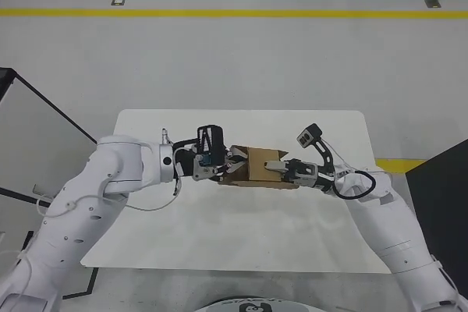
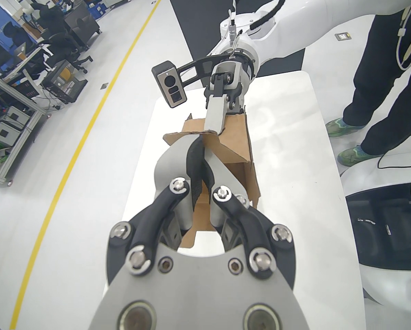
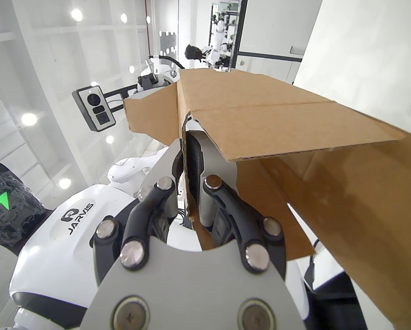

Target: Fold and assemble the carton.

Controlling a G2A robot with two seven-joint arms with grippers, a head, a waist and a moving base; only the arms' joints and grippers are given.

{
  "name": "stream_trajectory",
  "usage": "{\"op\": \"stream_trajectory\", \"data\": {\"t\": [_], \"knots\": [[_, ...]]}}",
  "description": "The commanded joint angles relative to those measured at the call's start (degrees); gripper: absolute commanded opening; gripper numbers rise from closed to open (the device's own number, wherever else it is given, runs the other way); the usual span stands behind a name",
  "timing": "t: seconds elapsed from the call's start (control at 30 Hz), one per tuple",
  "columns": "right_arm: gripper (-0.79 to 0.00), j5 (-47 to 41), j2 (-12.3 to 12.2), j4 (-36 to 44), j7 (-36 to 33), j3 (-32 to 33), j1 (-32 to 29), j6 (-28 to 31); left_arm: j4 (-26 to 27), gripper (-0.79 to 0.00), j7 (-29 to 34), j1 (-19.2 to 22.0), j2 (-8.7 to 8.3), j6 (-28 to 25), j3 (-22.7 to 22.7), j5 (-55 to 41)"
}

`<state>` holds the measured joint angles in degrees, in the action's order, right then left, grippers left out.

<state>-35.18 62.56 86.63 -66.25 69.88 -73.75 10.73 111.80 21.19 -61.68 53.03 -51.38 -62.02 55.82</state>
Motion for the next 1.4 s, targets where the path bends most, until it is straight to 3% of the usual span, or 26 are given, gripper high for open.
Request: {"op": "stream_trajectory", "data": {"t": [0.0, 0.23, 0.73, 1.0, 1.37], "knots": [[-0.785, 0.10, -0.01, 0.01, 0.06, -0.02, 0.02, -0.04, -0.10, -0.785, 0.09, 0.32, 0.11, -0.10, 0.55, 0.06], [-0.785, -2.44, 0.02, -0.16, -0.80, 0.37, -0.13, 1.08, -1.29, -0.785, -0.18, 0.55, -0.16, 1.31, -2.18, 0.61], [-0.785, -15.31, 0.17, -2.04, -10.23, 3.44, -0.45, 8.20, -0.11, -0.785, -0.08, -5.21, -1.86, 0.96, -11.86, -0.14], [-0.785, -23.80, 0.91, -3.86, -13.78, 2.36, 0.37, 6.57, 2.05, -0.785, -1.20, -6.05, -1.76, 0.53, -10.56, -0.51], [-0.785, -24.09, 1.78, -5.28, -13.04, -0.16, 2.07, 3.98, 3.11, -0.785, -2.94, -4.09, -1.09, -0.45, -6.32, -0.32]]}}
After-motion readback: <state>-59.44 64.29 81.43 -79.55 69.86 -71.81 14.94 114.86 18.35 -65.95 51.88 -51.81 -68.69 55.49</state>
